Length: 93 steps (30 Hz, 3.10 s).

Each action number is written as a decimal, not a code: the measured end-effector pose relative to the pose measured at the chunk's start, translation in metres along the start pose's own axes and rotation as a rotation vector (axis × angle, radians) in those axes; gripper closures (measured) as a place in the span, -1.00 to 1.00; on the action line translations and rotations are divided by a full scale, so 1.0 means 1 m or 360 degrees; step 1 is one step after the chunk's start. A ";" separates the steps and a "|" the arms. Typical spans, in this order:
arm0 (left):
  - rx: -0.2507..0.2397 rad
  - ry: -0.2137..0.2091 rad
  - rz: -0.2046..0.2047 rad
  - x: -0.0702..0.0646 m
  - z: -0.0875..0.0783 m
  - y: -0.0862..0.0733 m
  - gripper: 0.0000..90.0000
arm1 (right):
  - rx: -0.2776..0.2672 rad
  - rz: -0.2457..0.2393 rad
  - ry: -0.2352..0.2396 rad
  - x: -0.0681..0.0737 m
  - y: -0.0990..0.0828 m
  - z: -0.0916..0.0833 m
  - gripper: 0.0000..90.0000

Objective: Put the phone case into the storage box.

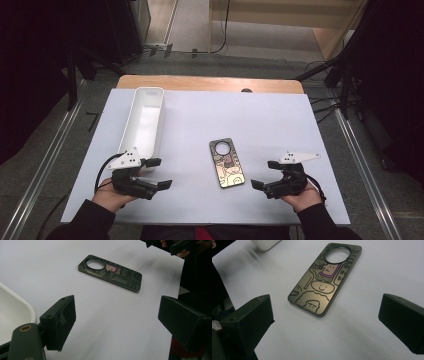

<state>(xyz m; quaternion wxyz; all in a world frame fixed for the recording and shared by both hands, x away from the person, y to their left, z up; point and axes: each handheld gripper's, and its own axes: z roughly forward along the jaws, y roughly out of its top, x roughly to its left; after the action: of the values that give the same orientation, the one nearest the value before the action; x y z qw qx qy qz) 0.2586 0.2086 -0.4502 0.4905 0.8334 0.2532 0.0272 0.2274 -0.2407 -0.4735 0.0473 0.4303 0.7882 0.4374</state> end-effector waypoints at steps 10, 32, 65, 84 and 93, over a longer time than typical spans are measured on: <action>0.0002 -0.0001 -0.0012 0.002 -0.001 0.000 -0.68 | 0.0003 0.0010 -0.0001 -0.001 0.000 0.001 -1.00; -0.0003 -0.0003 -0.0029 0.002 -0.002 0.000 -0.68 | -0.0016 0.0076 -0.0083 -0.002 0.010 0.008 -1.00; -0.0018 0.0010 -0.0040 0.003 -0.003 0.000 -0.68 | -0.0050 0.0143 -0.0356 0.020 0.034 0.029 -1.00; -0.0025 0.0001 -0.0038 0.003 -0.004 0.000 -0.68 | -0.0012 0.0226 -0.0447 0.032 0.045 0.053 -1.00; -0.0011 -0.0002 -0.0034 0.003 -0.003 -0.001 -0.68 | -0.0015 0.0209 -0.0504 0.041 0.051 0.068 -1.00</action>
<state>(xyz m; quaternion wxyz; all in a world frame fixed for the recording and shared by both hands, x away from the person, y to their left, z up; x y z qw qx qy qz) 0.2599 0.2125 -0.4497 0.4939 0.8289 0.2616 0.0224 0.2648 -0.1548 -0.4654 0.1442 0.5443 0.7390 0.3700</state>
